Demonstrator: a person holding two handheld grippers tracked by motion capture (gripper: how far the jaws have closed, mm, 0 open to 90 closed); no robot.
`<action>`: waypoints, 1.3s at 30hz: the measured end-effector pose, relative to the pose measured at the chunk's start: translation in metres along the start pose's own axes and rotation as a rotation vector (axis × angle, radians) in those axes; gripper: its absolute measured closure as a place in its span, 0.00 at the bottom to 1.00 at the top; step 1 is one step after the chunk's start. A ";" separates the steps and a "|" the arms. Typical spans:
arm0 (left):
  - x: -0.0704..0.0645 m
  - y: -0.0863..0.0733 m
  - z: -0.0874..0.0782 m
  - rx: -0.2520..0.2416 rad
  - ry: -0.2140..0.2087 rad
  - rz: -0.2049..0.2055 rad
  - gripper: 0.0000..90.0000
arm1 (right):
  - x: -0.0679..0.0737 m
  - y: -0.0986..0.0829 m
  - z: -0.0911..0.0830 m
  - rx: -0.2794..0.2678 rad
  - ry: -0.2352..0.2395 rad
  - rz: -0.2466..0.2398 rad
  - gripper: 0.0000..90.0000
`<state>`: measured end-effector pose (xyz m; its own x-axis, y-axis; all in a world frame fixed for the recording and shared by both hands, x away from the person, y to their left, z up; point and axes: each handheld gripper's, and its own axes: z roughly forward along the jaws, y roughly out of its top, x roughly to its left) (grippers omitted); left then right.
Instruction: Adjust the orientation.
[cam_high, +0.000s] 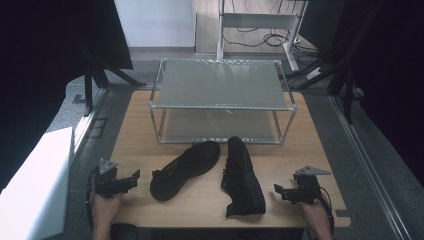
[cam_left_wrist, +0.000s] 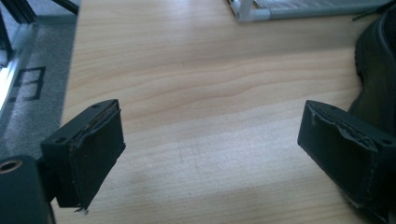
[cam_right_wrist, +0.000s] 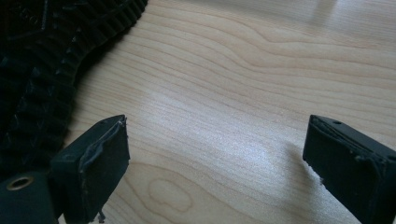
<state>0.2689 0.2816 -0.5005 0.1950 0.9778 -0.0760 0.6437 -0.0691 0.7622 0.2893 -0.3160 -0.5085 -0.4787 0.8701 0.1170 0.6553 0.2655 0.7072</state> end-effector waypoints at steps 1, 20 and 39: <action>0.000 0.000 0.000 0.000 0.000 0.000 0.08 | 0.000 0.000 0.000 0.000 0.000 0.000 0.08; -0.003 0.003 -0.001 -0.024 -0.049 -0.024 0.09 | 0.002 0.000 0.001 0.001 0.002 -0.013 0.09; -0.014 0.007 0.013 0.071 -0.049 0.030 0.00 | 0.003 0.001 0.002 -0.003 0.006 -0.013 0.09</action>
<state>0.2802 0.2645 -0.5024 0.2499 0.9643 -0.0871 0.6873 -0.1133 0.7175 0.2899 -0.3124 -0.5088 -0.4910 0.8639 0.1122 0.6474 0.2757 0.7106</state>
